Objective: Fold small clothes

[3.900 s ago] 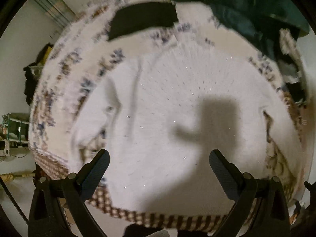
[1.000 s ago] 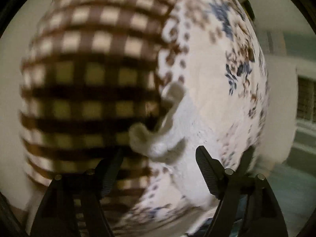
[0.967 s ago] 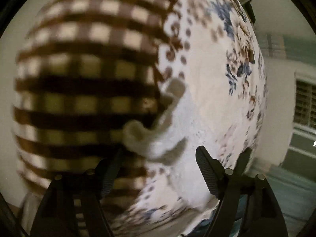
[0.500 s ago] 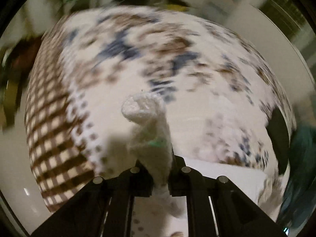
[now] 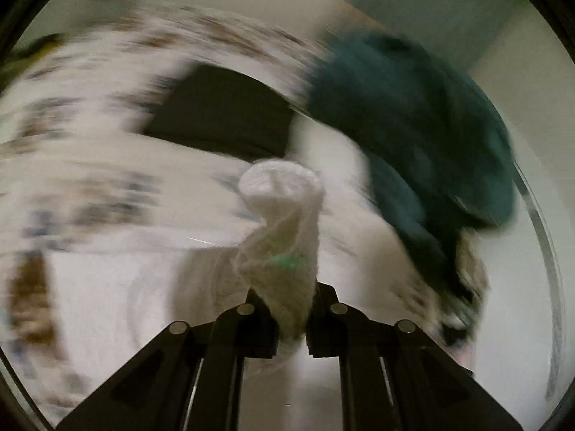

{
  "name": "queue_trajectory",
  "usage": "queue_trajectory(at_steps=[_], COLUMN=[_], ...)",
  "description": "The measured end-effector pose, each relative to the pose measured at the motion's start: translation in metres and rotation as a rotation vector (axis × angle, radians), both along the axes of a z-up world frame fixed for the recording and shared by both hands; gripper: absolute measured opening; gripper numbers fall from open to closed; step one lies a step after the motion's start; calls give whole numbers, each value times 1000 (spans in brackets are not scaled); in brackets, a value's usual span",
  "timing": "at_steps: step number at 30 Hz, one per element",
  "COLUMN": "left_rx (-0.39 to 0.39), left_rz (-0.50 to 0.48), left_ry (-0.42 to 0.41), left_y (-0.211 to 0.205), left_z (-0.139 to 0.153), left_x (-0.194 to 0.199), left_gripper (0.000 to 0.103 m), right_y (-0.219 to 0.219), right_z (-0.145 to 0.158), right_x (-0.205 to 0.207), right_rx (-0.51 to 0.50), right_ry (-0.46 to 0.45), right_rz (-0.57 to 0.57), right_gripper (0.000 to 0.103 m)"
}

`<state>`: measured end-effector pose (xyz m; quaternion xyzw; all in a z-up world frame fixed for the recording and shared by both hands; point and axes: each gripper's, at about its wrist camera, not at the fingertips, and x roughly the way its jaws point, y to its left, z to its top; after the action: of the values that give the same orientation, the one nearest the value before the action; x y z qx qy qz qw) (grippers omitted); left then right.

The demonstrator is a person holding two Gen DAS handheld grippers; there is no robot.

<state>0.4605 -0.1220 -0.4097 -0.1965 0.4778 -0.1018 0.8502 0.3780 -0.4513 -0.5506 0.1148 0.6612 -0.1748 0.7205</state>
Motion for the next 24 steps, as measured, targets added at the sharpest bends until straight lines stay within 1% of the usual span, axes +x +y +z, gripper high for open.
queue_trajectory(at_steps=[3, 5, 6, 7, 9, 10, 11, 12, 13, 14, 16, 18, 19, 20, 21, 22, 23, 24], left_rx=[-20, -10, -2, 11, 58, 60, 50, 39, 40, 57, 107, 198, 227, 281, 329, 352, 378, 389], left_rz=[-180, -296, -329, -368, -410, -411, -393, -377, -347, -315, -230, -123, -95, -44, 4, 30, 55, 66], left_ry=[51, 137, 163, 192, 219, 218, 215, 213, 207, 204, 199, 218, 229, 252, 280, 300, 327, 343], left_y=[-103, -160, -175, -189, -200, -196, -183, -170, -148, -126, -70, -8, 8, 34, 58, 74, 93, 104], left_z=[-22, -47, -55, -62, -64, -61, -58, -54, -47, -44, -41, -47, -54, -64, -76, -86, -100, -108], left_x=[8, 11, 10, 9, 5, 1, -4, -4, -7, -5, -4, -3, 0, 3, 6, 8, 13, 16], left_gripper=[9, 12, 13, 16, 42, 66, 77, 77, 78, 82, 88, 88, 88, 88, 88, 88, 88, 88], right_y=[-46, -70, -84, -94, -116, -124, -133, -141, -146, -150, -141, -138, -131, -125, -114, -105, -95, -83], right_z=[4, 5, 6, 6, 9, 10, 13, 16, 18, 22, 42, 47, 47, 44, 44, 40, 32, 23], right_x=[-9, -14, -18, -19, -24, -25, -28, -28, -28, -27, -16, -3, 7, 19, 32, 43, 56, 66], right_rx=[-1, 18, 46, 64, 125, 141, 168, 192, 218, 254, 308, 367, 386, 394, 393, 395, 415, 434], right_ry=[1, -1, -6, -10, -30, -37, -50, -58, -69, -88, -125, -176, -184, -186, -186, -183, -176, -167], right_rz=[-54, -75, -87, -92, -95, -96, -99, -101, -105, -108, -122, -124, -122, -115, -97, -76, -56, -49], right_gripper=[102, 102, 102, 102, 102, 102, 102, 102, 102, 102, 102, 101, 97, 94, 85, 82, 82, 73])
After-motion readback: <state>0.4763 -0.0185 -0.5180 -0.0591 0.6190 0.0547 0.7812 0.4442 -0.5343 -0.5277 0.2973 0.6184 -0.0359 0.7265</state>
